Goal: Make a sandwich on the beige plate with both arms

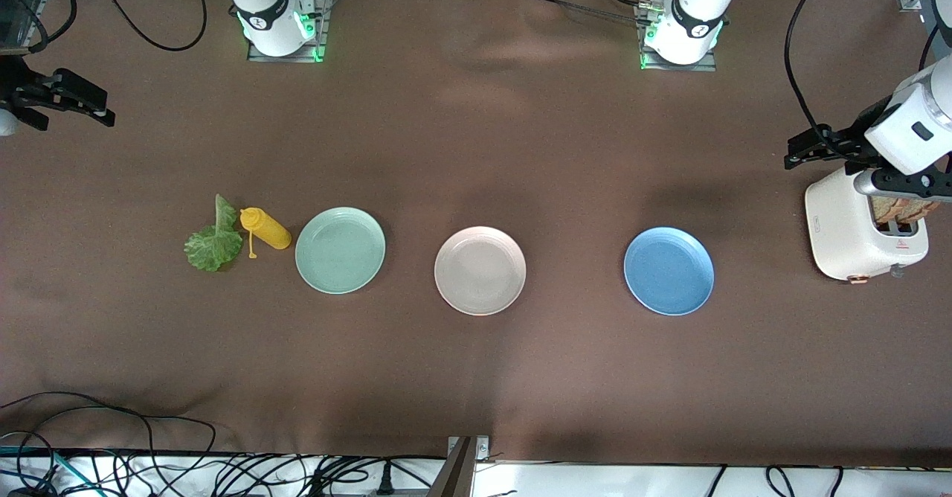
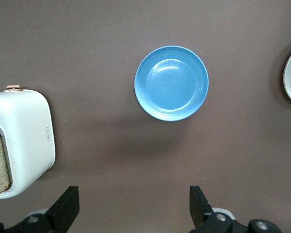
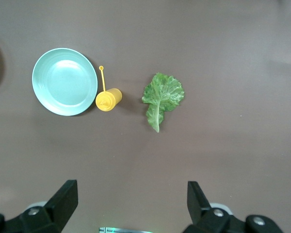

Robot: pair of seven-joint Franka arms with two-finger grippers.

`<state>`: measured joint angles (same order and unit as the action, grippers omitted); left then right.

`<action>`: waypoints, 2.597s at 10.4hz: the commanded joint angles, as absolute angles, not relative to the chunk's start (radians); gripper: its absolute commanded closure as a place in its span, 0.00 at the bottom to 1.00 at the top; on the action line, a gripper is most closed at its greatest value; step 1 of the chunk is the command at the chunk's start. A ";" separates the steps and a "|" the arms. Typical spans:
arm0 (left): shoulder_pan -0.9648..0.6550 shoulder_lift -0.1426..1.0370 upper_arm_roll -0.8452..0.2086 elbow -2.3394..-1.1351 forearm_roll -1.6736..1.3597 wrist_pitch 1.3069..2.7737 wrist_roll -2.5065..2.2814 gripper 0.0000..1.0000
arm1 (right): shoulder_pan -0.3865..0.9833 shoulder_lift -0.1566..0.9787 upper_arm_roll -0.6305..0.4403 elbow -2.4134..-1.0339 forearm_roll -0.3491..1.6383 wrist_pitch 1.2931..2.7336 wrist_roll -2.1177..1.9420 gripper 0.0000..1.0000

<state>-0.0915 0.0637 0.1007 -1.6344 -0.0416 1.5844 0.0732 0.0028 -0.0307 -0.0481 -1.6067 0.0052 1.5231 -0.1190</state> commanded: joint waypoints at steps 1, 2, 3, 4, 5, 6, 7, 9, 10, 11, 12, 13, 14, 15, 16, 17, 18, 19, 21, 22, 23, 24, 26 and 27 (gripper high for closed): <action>-0.087 0.046 0.094 -1.652 -0.041 1.598 0.078 0.00 | 0.003 -0.020 -0.049 -1.578 0.008 1.506 -0.114 0.00; -0.086 0.048 0.094 -1.652 -0.041 1.597 0.078 0.00 | 0.005 -0.018 -0.049 -1.578 0.006 1.505 -0.114 0.00; -0.086 0.051 0.095 -1.652 -0.041 1.598 0.078 0.00 | 0.003 -0.018 -0.049 -1.578 0.009 1.506 -0.114 0.00; -0.086 0.049 0.095 -1.652 -0.041 1.597 0.078 0.00 | 0.003 -0.017 -0.051 -1.578 0.009 1.508 -0.114 0.00; -0.084 0.045 0.097 -1.652 -0.041 1.595 0.080 0.00 | 0.002 -0.017 -0.051 -1.580 0.009 1.505 -0.115 0.00; -0.083 0.044 0.097 -1.652 -0.041 1.595 0.086 0.00 | 0.002 -0.018 -0.052 -1.588 0.008 1.502 -0.124 0.00; -0.069 0.046 0.100 -1.655 -0.040 1.595 0.087 0.00 | -0.002 -0.018 -0.054 -1.588 0.008 1.485 -0.124 0.00; -0.063 0.046 0.097 -1.655 -0.040 1.594 0.089 0.00 | -0.002 -0.018 -0.057 -1.586 0.008 1.491 -0.124 0.00; -0.064 0.048 0.097 -1.655 -0.040 1.594 0.089 0.00 | -0.002 -0.018 -0.057 -1.586 0.008 1.490 -0.124 0.00; -0.063 0.051 0.097 -1.655 -0.040 1.594 0.089 0.00 | -0.002 -0.018 -0.057 -1.586 0.008 1.489 -0.123 0.00; -0.064 0.051 0.097 -1.655 -0.040 1.594 0.089 0.00 | -0.002 -0.018 -0.057 -1.586 0.011 1.488 -0.123 0.00; -0.064 0.051 0.100 -1.655 -0.040 1.592 0.089 0.00 | -0.002 -0.018 -0.058 -1.586 0.011 1.488 -0.120 0.00; -0.063 0.052 0.100 -1.655 -0.040 1.592 0.089 0.00 | -0.002 -0.018 -0.058 -1.586 0.011 1.486 -0.117 0.00; -0.063 0.052 0.097 -1.655 -0.022 1.591 0.089 0.00 | -0.002 -0.018 -0.058 -1.585 0.011 1.486 -0.115 0.00; -0.064 0.052 0.097 -1.655 -0.006 1.589 0.089 0.00 | -0.002 -0.018 -0.058 -1.585 0.011 1.486 -0.115 0.00; -0.063 0.051 0.097 -1.655 -0.006 1.588 0.090 0.00 | -0.002 -0.018 -0.057 -1.585 0.009 1.485 -0.115 0.00; -0.063 0.051 0.097 -1.655 -0.006 1.588 0.091 0.00 | -0.002 -0.018 -0.057 -1.585 0.011 1.485 -0.114 0.00; -0.064 0.051 0.095 -1.655 -0.006 1.588 0.091 0.00 | -0.002 -0.018 -0.057 -1.585 0.011 1.485 -0.114 0.00; -0.064 0.051 0.095 -1.655 -0.006 1.588 0.091 0.00 | -0.002 -0.017 -0.057 -1.585 0.011 1.488 -0.114 0.00; -0.064 0.051 0.095 -1.655 -0.006 1.588 0.091 0.00 | -0.002 -0.017 -0.057 -1.585 0.011 1.488 -0.114 0.00; -0.064 0.051 0.095 -1.655 -0.006 1.588 0.091 0.00 | -0.002 -0.017 -0.057 -1.585 0.011 1.488 -0.114 0.00; -0.064 0.052 0.097 -1.657 -0.006 1.588 0.091 0.00 | -0.002 -0.017 -0.058 -1.585 0.011 1.489 -0.114 0.00; -0.064 0.052 0.095 -1.670 -0.006 1.586 0.091 0.00 | -0.002 -0.017 -0.058 -1.585 0.011 1.489 -0.114 0.00; -0.063 0.052 0.097 -1.671 -0.006 1.586 0.091 0.00 | -0.003 -0.017 -0.058 -1.586 0.011 1.489 -0.114 0.00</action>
